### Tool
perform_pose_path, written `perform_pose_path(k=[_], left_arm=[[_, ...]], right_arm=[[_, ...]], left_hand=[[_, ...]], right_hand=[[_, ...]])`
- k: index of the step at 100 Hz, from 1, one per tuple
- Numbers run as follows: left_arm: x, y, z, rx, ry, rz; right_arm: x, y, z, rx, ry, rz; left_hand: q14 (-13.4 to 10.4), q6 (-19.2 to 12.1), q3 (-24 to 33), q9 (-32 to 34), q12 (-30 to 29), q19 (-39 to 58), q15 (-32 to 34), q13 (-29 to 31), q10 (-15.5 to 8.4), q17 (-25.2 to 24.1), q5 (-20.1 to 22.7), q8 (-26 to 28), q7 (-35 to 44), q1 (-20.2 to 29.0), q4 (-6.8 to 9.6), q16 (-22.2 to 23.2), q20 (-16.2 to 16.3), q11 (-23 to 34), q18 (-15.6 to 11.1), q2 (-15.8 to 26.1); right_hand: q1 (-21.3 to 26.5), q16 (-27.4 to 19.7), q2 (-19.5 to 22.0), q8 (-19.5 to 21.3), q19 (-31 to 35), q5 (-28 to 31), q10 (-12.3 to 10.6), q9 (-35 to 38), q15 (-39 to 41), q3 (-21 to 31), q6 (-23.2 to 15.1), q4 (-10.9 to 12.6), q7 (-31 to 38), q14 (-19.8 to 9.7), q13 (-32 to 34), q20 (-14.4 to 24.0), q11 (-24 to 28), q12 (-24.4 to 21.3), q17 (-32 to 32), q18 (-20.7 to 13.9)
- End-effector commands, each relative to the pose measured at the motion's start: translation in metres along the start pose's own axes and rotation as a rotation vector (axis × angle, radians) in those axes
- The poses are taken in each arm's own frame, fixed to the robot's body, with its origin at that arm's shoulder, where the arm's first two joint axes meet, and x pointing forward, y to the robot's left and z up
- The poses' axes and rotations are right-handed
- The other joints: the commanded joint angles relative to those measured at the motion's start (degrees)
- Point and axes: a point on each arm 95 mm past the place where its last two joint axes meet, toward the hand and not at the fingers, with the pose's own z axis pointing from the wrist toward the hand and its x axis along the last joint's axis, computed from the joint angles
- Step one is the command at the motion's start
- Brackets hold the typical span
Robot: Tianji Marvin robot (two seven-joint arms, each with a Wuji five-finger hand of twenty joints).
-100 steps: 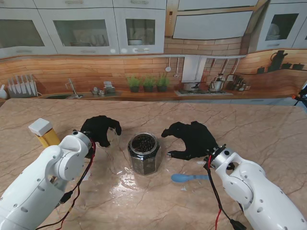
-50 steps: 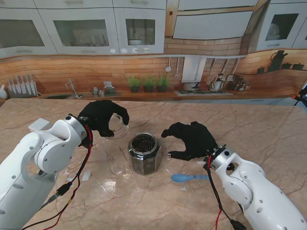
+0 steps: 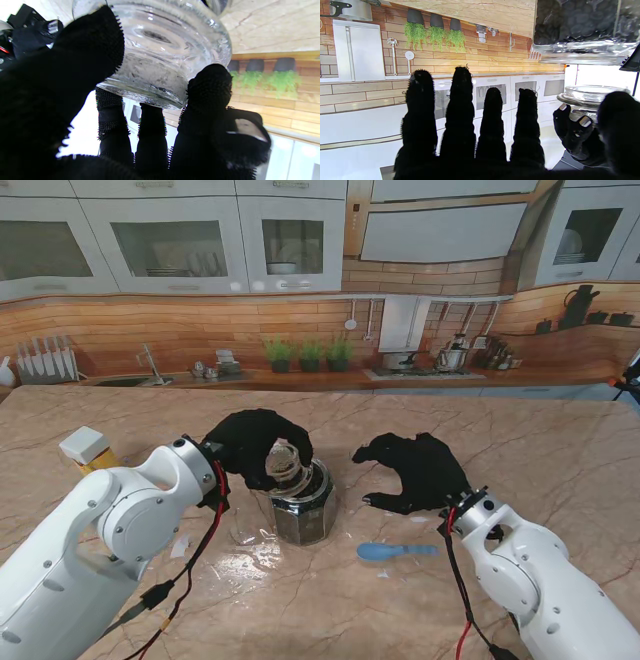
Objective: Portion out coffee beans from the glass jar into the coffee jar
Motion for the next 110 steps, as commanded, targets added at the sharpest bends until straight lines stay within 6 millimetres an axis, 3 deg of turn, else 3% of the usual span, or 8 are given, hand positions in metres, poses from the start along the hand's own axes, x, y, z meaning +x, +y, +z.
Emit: perform_pose_path(k=[1,16,17,18,22,23,36,110], left_arm=[[0.010,0.000,0.003,0.000,0.021,-0.013],[0.017,0.009,0.012,-0.018,0.025,-0.034],[0.017,0.009,0.012,-0.018,0.024,-0.034],[0.017,0.010,0.013,-0.018,0.024,-0.033],[0.017,0.012,0.016,-0.020,0.022,-0.030],[0.017,0.012,0.017,-0.020,0.021,-0.029],[0.017,0.019,0.023,-0.029,0.009,-0.037],[0.006,0.035,0.041,-0.066,-0.028,-0.002]], right_arm=[[0.003,0.000,-0.003,-0.003,0.002,-0.003],[0.002,0.001,-0.006,-0.005,-0.005,-0.009],[0.002,0.000,-0.006,-0.005,-0.005,-0.009],[0.002,0.000,-0.007,-0.005,-0.005,-0.008],[0.001,0.000,-0.007,-0.005,-0.007,-0.009],[0.001,0.000,-0.008,-0.005,-0.007,-0.009],[0.001,0.000,-0.010,-0.004,-0.011,-0.013],[0.001,-0.005,-0.016,0.011,-0.024,-0.011]], left_hand=[[-10.6,8.1,8.6,17.7,5.9,3.6,3.6,2.3,0.6,-0.4,5.2,4.2,28.6,8.5,6.37,0.1,0.6,8.7,-14.7,4.1],[-10.8,7.9,8.5,17.5,6.0,3.6,3.5,2.3,0.5,-0.4,4.9,4.3,28.8,8.3,6.47,0.1,0.5,8.8,-15.0,4.5],[-10.7,7.9,8.5,17.5,6.0,3.5,3.5,2.3,0.5,-0.5,4.9,4.3,28.8,8.4,6.52,0.1,0.5,8.8,-13.7,4.5],[-10.7,7.8,8.5,17.5,6.1,3.5,3.5,2.3,0.4,-0.4,4.9,4.4,28.8,8.3,6.53,0.2,0.5,8.8,-14.3,4.4],[-10.8,7.9,8.6,17.4,6.1,3.5,3.4,2.3,0.4,-0.6,4.8,4.4,28.7,8.3,6.48,0.2,0.6,8.8,-12.5,4.6],[-10.8,7.8,8.5,17.4,6.1,3.4,3.4,2.3,0.4,-0.5,4.8,4.5,28.7,8.3,6.51,0.2,0.5,8.8,-13.7,4.6],[-10.7,7.8,8.3,17.2,6.2,3.3,3.2,2.3,0.4,-0.6,4.7,4.5,28.8,8.4,6.60,0.3,0.4,8.8,-12.4,5.0],[-10.9,7.4,7.0,16.2,6.8,2.7,1.9,2.1,0.1,-0.6,3.7,5.0,28.7,8.5,6.90,1.3,0.1,9.0,-13.0,6.7]], right_hand=[[-2.3,0.4,0.0,0.4,-0.1,0.4,-0.5,0.1,0.4,0.5,-0.6,0.7,0.4,-1.2,0.2,-0.7,0.3,0.2,-0.1,-0.2],[-2.2,0.4,0.0,0.4,-0.1,0.5,-0.4,0.3,0.4,0.6,-0.6,0.7,0.5,-1.2,0.3,-0.7,0.4,0.3,-0.1,-0.3],[-2.2,0.4,0.0,0.4,-0.1,0.5,-0.5,0.2,0.4,0.6,-0.6,0.7,0.5,-1.2,0.4,-0.7,0.4,0.3,-0.1,-0.3],[-2.2,0.4,0.0,0.4,-0.1,0.4,-0.5,0.2,0.4,0.6,-0.6,0.7,0.5,-1.2,0.4,-0.7,0.3,0.3,-0.1,-0.3],[-2.3,0.4,0.0,0.3,-0.1,0.4,-0.5,0.2,0.4,0.6,-0.6,0.7,0.5,-1.2,0.3,-0.7,0.3,0.3,-0.1,-0.3],[-2.3,0.4,0.0,0.3,-0.1,0.3,-0.5,0.1,0.3,0.6,-0.7,0.7,0.4,-1.3,0.3,-0.7,0.3,0.2,-0.1,-0.3],[-2.3,0.4,0.0,0.3,-0.1,0.5,-0.4,0.2,0.4,0.6,-0.6,0.7,0.5,-1.3,0.4,-0.7,0.4,0.3,0.0,-0.4],[-2.6,0.4,-0.2,0.3,-0.1,0.7,-0.5,0.2,0.3,0.8,-0.7,0.7,0.7,-1.5,0.5,-0.8,0.4,0.3,0.0,-0.5]])
